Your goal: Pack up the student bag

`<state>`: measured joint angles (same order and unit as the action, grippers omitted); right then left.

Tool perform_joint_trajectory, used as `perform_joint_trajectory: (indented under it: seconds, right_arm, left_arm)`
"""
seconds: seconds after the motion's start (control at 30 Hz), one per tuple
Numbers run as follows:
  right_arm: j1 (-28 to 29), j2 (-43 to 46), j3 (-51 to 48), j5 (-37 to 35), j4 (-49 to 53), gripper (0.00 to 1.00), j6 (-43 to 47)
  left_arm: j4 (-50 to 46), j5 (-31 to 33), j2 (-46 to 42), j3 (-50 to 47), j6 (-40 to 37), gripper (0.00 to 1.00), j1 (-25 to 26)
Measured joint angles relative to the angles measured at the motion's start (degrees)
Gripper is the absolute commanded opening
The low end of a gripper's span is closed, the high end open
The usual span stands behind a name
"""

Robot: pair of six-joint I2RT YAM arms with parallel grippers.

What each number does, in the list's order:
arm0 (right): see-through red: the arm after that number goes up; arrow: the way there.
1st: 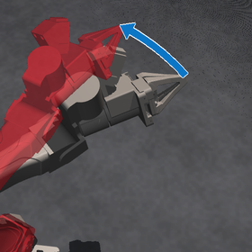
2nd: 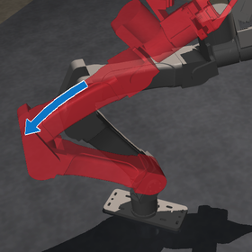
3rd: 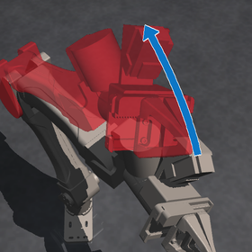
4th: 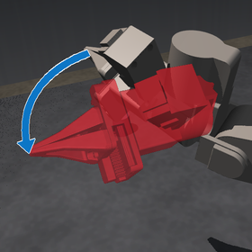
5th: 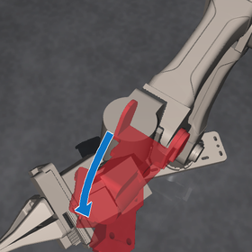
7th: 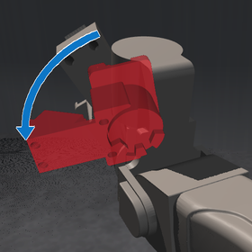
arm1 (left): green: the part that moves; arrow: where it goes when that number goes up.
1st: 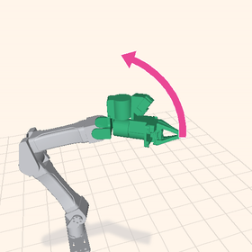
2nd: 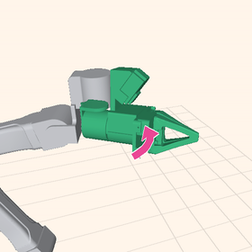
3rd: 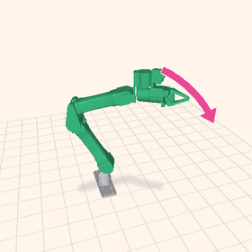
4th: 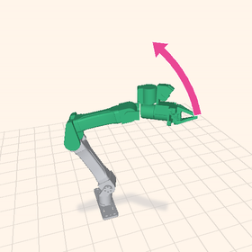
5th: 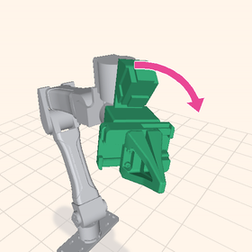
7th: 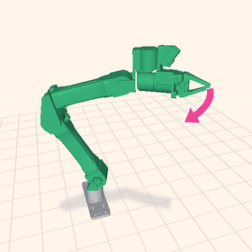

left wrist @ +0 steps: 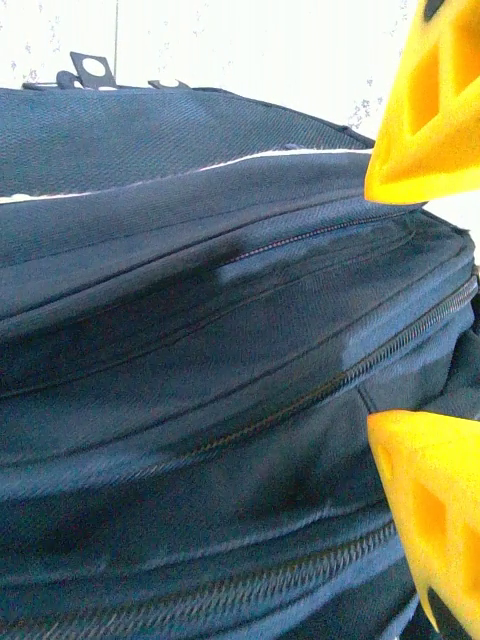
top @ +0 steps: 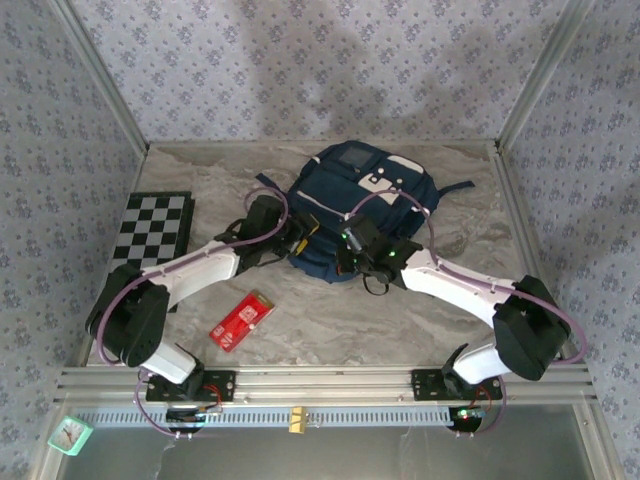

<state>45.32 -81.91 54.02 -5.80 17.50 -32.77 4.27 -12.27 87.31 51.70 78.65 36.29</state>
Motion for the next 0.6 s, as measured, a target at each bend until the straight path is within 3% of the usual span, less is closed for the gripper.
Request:
perform_joint_trajectory:
  seconds: [0.23,0.6]
  right_arm:
    - [0.0,0.2,-2.3,0.0,-1.7,0.00,-0.7]
    - [0.0,0.5,-3.8,-1.0,-3.5,0.00,-0.9]
  left_arm:
    - [1.6,3.3,5.9,2.8,3.5,0.50,3.4]
    - [0.6,8.4,9.2,4.8,6.7,0.23,6.0]
